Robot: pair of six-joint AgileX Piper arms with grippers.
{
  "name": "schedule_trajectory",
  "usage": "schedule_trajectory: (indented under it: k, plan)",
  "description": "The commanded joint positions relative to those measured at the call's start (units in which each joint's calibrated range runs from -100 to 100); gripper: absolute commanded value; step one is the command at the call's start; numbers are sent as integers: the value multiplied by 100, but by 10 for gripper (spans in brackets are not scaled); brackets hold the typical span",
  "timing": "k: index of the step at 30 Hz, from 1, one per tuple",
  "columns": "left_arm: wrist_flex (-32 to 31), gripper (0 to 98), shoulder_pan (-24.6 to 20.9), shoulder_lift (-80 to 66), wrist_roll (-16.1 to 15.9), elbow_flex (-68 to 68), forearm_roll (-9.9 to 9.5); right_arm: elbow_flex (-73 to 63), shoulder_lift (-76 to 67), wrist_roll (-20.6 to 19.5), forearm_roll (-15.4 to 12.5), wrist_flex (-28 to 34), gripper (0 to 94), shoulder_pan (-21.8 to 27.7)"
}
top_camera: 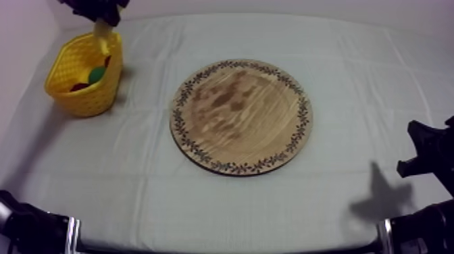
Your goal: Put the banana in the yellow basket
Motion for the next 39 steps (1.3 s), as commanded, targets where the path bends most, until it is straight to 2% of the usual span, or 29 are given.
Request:
schedule_trajectory:
  k: [1, 11, 17, 28, 39]
  plan:
    - [47, 237, -267, -11, 36, 9, 11, 1, 0, -1, 0, 1, 3, 0]
    - [215, 245, -1118, -50, 117, 80, 102, 1, 0, -1, 0, 1, 3, 0]
    - [400, 256, -1450, -19, 170, -52, 174, 1, 0, -1, 0, 1, 3, 0]
    - [364, 273, -1521, 413, 271, 9, 306, 1, 0, -1, 0, 1, 3, 0]
    - [-631, 296, -1522, 1379, 97, 718, 573, 1, 0, -1, 0, 1, 3, 0]
